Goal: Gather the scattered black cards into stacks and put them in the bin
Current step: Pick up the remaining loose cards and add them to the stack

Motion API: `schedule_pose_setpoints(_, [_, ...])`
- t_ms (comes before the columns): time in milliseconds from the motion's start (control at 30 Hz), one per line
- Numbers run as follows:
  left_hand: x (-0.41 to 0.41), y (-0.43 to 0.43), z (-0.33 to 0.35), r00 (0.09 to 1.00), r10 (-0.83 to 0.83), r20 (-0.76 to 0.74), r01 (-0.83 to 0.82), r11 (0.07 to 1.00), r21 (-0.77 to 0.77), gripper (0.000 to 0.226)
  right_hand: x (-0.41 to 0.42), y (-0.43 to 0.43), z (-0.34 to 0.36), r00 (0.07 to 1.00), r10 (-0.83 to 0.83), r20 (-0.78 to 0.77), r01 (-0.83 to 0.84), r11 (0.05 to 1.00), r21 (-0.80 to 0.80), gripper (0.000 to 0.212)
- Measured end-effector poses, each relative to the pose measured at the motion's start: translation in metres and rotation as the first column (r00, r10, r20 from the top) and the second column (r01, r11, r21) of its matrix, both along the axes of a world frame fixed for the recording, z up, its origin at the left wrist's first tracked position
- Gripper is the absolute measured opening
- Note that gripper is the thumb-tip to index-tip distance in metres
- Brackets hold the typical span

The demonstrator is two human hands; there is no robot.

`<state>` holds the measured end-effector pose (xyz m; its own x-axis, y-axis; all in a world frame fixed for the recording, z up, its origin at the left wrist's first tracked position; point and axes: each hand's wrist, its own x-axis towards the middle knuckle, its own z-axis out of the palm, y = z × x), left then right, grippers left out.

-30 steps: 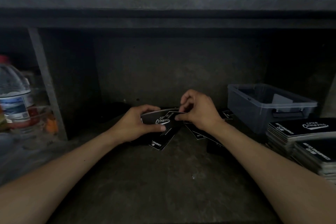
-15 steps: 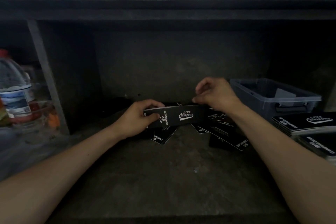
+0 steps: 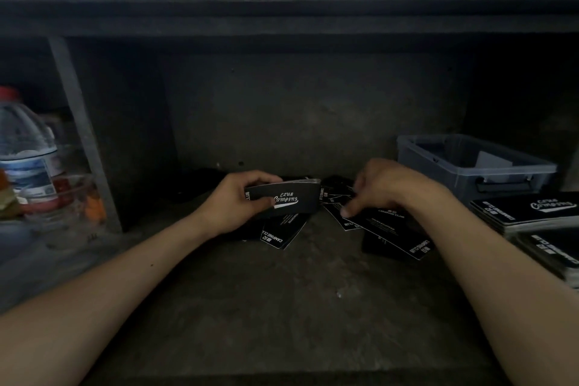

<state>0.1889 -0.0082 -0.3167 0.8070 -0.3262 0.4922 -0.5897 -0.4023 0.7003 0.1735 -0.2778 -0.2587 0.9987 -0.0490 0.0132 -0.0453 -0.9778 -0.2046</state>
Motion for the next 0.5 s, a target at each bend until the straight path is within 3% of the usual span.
schedule_pose_setpoints(33, [0.001, 0.000, 0.000, 1.000, 0.004, 0.002, -0.004, 1.000, -0.003, 0.036, -0.002, -0.005, 0.001, 0.996, -0.027, -0.087, 0.020, 0.997, -0.077, 0.077])
schedule_pose_setpoints(100, [0.002, 0.001, 0.000, 1.000, 0.013, 0.012, -0.013, 1.000, 0.000, 0.038, -0.004, -0.009, -0.001, 0.987, -0.035, -0.159, 0.023, 0.997, -0.074, 0.079])
schedule_pose_setpoints(233, [0.003, 0.001, -0.001, 1.000, 0.016, -0.002, -0.016, 1.000, 0.002, 0.037, -0.004, -0.010, 0.002, 0.995, 0.053, -0.086, -0.061, 0.994, -0.089, 0.052])
schedule_pose_setpoints(300, [0.002, 0.000, -0.001, 1.000, 0.023, -0.013, -0.023, 1.000, 0.011, 0.037, -0.004, -0.013, 0.005, 0.996, 0.053, 0.069, -0.046, 0.994, -0.097, 0.036])
schedule_pose_setpoints(367, [0.002, -0.001, -0.001, 0.999, 0.022, -0.024, -0.022, 1.000, 0.009, 0.038, -0.001, -0.017, 0.009, 0.932, 0.032, 0.362, -0.013, 0.998, -0.054, 0.037])
schedule_pose_setpoints(433, [0.002, -0.001, -0.001, 0.999, 0.017, -0.037, -0.017, 1.000, -0.003, 0.041, 0.001, -0.017, 0.011, 0.833, -0.051, 0.551, -0.131, 0.949, 0.287, 0.050])
schedule_pose_setpoints(467, [0.002, -0.001, -0.001, 0.999, 0.019, -0.045, -0.019, 1.000, -0.012, 0.043, 0.000, -0.013, 0.012, 0.831, -0.093, 0.549, -0.260, 0.808, 0.530, 0.055])
schedule_pose_setpoints(500, [0.002, -0.002, 0.000, 0.998, 0.026, -0.050, -0.027, 1.000, -0.015, 0.046, -0.001, -0.007, 0.012, 0.857, -0.107, 0.504, -0.348, 0.601, 0.719, 0.055])
